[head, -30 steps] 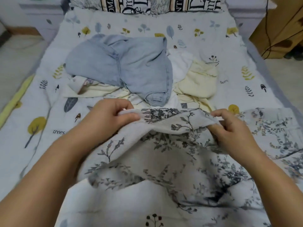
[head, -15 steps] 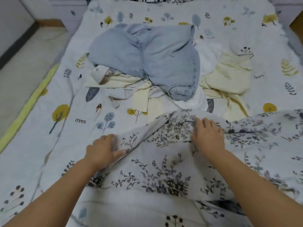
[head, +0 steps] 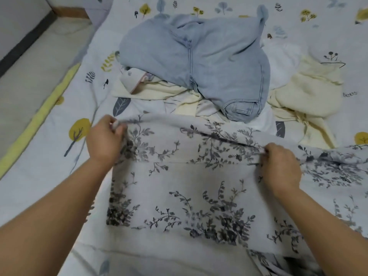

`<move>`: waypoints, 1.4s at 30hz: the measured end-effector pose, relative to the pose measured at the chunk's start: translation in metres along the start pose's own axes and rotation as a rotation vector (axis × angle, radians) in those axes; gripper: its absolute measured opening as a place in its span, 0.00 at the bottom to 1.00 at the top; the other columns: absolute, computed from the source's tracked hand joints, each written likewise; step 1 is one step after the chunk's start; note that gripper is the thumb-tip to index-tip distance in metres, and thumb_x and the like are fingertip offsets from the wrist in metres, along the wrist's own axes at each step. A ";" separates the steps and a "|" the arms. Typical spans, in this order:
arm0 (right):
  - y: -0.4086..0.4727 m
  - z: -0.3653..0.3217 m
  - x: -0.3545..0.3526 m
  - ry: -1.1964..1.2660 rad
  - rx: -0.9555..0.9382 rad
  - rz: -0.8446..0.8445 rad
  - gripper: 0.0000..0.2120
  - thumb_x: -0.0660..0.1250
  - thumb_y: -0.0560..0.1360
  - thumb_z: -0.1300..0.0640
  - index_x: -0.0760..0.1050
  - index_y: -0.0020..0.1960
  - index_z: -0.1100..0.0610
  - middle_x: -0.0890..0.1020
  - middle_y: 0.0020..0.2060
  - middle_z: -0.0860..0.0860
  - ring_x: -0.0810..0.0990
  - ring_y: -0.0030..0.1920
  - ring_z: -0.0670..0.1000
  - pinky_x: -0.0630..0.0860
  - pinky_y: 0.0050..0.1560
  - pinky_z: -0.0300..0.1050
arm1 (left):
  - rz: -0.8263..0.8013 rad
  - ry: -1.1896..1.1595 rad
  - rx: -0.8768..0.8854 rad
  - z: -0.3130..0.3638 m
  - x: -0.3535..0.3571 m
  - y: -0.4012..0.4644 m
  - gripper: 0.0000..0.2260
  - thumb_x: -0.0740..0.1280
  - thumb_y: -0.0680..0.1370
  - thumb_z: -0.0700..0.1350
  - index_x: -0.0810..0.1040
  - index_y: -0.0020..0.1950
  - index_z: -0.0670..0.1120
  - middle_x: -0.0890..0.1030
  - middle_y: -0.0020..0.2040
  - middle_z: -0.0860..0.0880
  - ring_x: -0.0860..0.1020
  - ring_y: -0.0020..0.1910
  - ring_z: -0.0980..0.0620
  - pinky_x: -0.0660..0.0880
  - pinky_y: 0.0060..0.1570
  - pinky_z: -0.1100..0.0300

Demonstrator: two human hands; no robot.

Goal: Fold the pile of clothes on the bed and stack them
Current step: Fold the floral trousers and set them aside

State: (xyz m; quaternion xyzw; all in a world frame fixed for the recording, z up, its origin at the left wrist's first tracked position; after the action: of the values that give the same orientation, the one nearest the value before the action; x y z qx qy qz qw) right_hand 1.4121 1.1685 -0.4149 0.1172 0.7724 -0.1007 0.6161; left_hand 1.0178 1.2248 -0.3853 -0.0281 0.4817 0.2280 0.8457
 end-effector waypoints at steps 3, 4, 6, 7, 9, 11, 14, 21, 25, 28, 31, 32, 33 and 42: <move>-0.007 -0.011 0.009 -0.032 0.013 -0.055 0.16 0.58 0.77 0.64 0.68 0.64 0.63 0.74 0.53 0.63 0.70 0.53 0.60 0.67 0.52 0.54 | -0.098 -0.087 -0.225 -0.008 0.016 0.015 0.26 0.72 0.72 0.51 0.69 0.63 0.40 0.76 0.49 0.44 0.75 0.50 0.43 0.70 0.47 0.54; -0.012 -0.017 0.010 -0.034 0.026 -0.084 0.20 0.58 0.77 0.62 0.64 0.68 0.61 0.72 0.58 0.63 0.69 0.58 0.60 0.66 0.57 0.55 | -0.172 -0.034 -0.306 -0.015 0.024 0.011 0.30 0.72 0.72 0.53 0.65 0.67 0.39 0.75 0.57 0.40 0.74 0.57 0.40 0.70 0.54 0.50; -0.028 -0.034 0.012 -0.025 -0.015 -0.146 0.25 0.60 0.77 0.58 0.59 0.72 0.57 0.66 0.66 0.61 0.64 0.66 0.59 0.62 0.66 0.55 | -0.327 0.117 -0.428 -0.032 0.039 -0.011 0.33 0.67 0.75 0.57 0.61 0.69 0.37 0.70 0.65 0.35 0.70 0.63 0.34 0.68 0.59 0.45; -0.040 -0.044 0.015 -0.014 -0.088 -0.189 0.27 0.61 0.77 0.56 0.57 0.73 0.55 0.63 0.69 0.59 0.62 0.69 0.58 0.60 0.68 0.54 | -0.409 0.188 -0.457 -0.043 0.044 -0.027 0.31 0.64 0.76 0.58 0.62 0.68 0.36 0.70 0.65 0.34 0.70 0.62 0.33 0.69 0.58 0.45; -0.075 -0.067 0.029 0.031 -0.311 -0.367 0.30 0.60 0.77 0.47 0.55 0.74 0.51 0.54 0.74 0.55 0.55 0.73 0.56 0.54 0.72 0.52 | -0.564 0.313 -0.416 -0.063 0.052 -0.062 0.27 0.59 0.78 0.59 0.68 0.63 0.37 0.74 0.59 0.34 0.74 0.57 0.35 0.71 0.55 0.47; -0.117 -0.085 0.046 0.013 -0.535 -0.626 0.38 0.59 0.74 0.38 0.45 0.76 0.49 0.39 0.76 0.52 0.40 0.75 0.56 0.39 0.73 0.55 | -0.630 0.370 -0.355 -0.079 0.051 -0.091 0.24 0.57 0.79 0.59 0.73 0.59 0.40 0.77 0.54 0.37 0.76 0.53 0.38 0.73 0.52 0.51; -0.151 -0.085 0.072 -0.243 -0.685 -0.748 0.42 0.60 0.77 0.43 0.34 0.76 0.52 0.29 0.71 0.53 0.28 0.72 0.59 0.29 0.68 0.61 | -0.533 0.228 -0.444 -0.091 0.041 -0.115 0.18 0.62 0.78 0.53 0.74 0.50 0.37 0.80 0.49 0.38 0.77 0.48 0.40 0.70 0.45 0.53; -0.169 -0.125 0.053 0.162 -0.706 -0.312 0.21 0.73 0.55 0.67 0.83 0.49 0.59 0.85 0.44 0.52 0.85 0.44 0.51 0.81 0.46 0.41 | -0.169 0.177 -0.136 -0.095 -0.028 -0.079 0.12 0.67 0.76 0.45 0.70 0.38 0.40 0.73 0.32 0.45 0.74 0.37 0.40 0.62 0.33 0.54; -0.201 -0.159 0.069 0.056 -0.760 -0.645 0.24 0.52 0.74 0.66 0.68 0.69 0.63 0.70 0.68 0.60 0.66 0.70 0.59 0.63 0.71 0.53 | -0.327 0.357 -0.281 -0.137 -0.039 -0.074 0.11 0.66 0.77 0.46 0.73 0.41 0.39 0.77 0.38 0.40 0.74 0.39 0.39 0.68 0.37 0.51; -0.202 -0.154 0.075 0.094 -0.708 -0.905 0.24 0.54 0.81 0.51 0.54 0.75 0.57 0.50 0.76 0.56 0.42 0.76 0.59 0.41 0.74 0.58 | -0.439 0.545 -0.250 -0.134 -0.025 -0.090 0.12 0.63 0.78 0.45 0.72 0.55 0.36 0.76 0.53 0.33 0.74 0.52 0.33 0.71 0.49 0.46; -0.167 -0.132 0.058 0.173 -0.542 -0.393 0.25 0.56 0.79 0.49 0.60 0.74 0.55 0.57 0.75 0.59 0.52 0.75 0.61 0.47 0.70 0.59 | -0.340 0.457 0.048 -0.089 -0.002 -0.110 0.21 0.66 0.75 0.48 0.69 0.62 0.38 0.73 0.60 0.33 0.73 0.57 0.32 0.71 0.54 0.39; -0.151 -0.118 0.053 0.113 -0.434 -0.247 0.26 0.54 0.79 0.48 0.56 0.75 0.55 0.53 0.75 0.60 0.50 0.75 0.61 0.48 0.70 0.59 | -0.352 0.436 0.176 -0.070 0.008 -0.120 0.26 0.64 0.76 0.52 0.64 0.68 0.39 0.68 0.67 0.34 0.69 0.65 0.33 0.67 0.60 0.37; -0.136 -0.102 0.052 0.032 -0.317 -0.222 0.28 0.50 0.80 0.48 0.46 0.77 0.54 0.44 0.75 0.60 0.41 0.75 0.59 0.44 0.71 0.58 | -0.402 0.412 0.268 -0.055 0.019 -0.132 0.29 0.59 0.78 0.56 0.58 0.74 0.42 0.60 0.73 0.37 0.61 0.72 0.37 0.58 0.67 0.38; -0.146 -0.038 0.086 -0.248 -0.265 -0.663 0.31 0.43 0.80 0.41 0.33 0.75 0.53 0.31 0.72 0.60 0.32 0.73 0.61 0.34 0.71 0.59 | -0.901 0.652 0.293 -0.053 0.081 -0.172 0.30 0.41 0.79 0.61 0.29 0.73 0.51 0.33 0.76 0.49 0.35 0.75 0.43 0.42 0.72 0.41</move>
State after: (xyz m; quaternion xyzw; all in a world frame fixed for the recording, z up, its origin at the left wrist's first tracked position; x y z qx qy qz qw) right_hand 1.3144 1.0458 -0.4890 -0.2330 0.6941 -0.2075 0.6488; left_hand 1.0813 1.0856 -0.5106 -0.1820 0.6845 -0.2444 0.6623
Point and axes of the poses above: each hand's wrist, its own y-axis towards the middle knuckle, its own x-axis out of the palm, z = x × y, the point moved 4 cm from there along y, towards the middle knuckle
